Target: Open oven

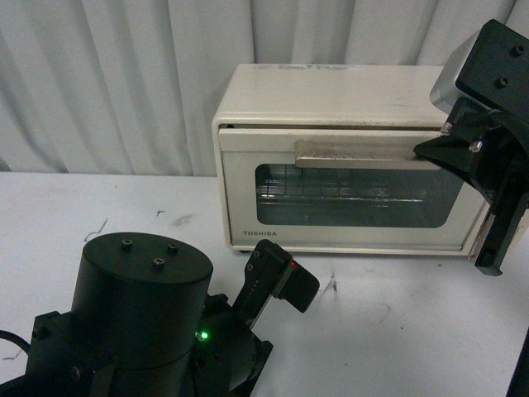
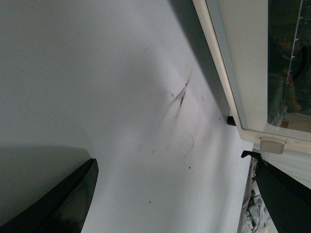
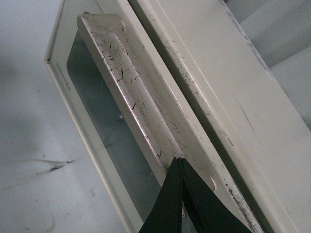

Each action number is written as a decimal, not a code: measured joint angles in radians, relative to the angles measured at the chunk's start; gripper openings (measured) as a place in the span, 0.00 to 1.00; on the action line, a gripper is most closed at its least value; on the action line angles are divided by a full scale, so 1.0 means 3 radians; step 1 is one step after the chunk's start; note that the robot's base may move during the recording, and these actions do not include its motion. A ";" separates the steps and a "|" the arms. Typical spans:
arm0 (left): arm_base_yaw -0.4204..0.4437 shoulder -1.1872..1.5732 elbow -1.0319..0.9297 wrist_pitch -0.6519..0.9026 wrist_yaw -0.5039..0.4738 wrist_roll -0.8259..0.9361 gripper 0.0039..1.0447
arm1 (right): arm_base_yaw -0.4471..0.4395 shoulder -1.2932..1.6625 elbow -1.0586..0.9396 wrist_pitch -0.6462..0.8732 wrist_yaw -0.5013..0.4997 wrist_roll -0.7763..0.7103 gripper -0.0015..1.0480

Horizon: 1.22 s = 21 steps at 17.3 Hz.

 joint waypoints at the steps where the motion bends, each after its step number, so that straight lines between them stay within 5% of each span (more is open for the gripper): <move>1: 0.0000 0.0000 0.0000 0.0000 0.0000 0.0000 0.94 | 0.0000 -0.0027 -0.0034 -0.0017 -0.0024 0.0025 0.02; 21: 0.0000 0.0000 0.0000 0.0000 0.0001 0.0000 0.94 | -0.0022 -0.0416 -0.0376 -0.0551 -0.0322 0.0649 0.02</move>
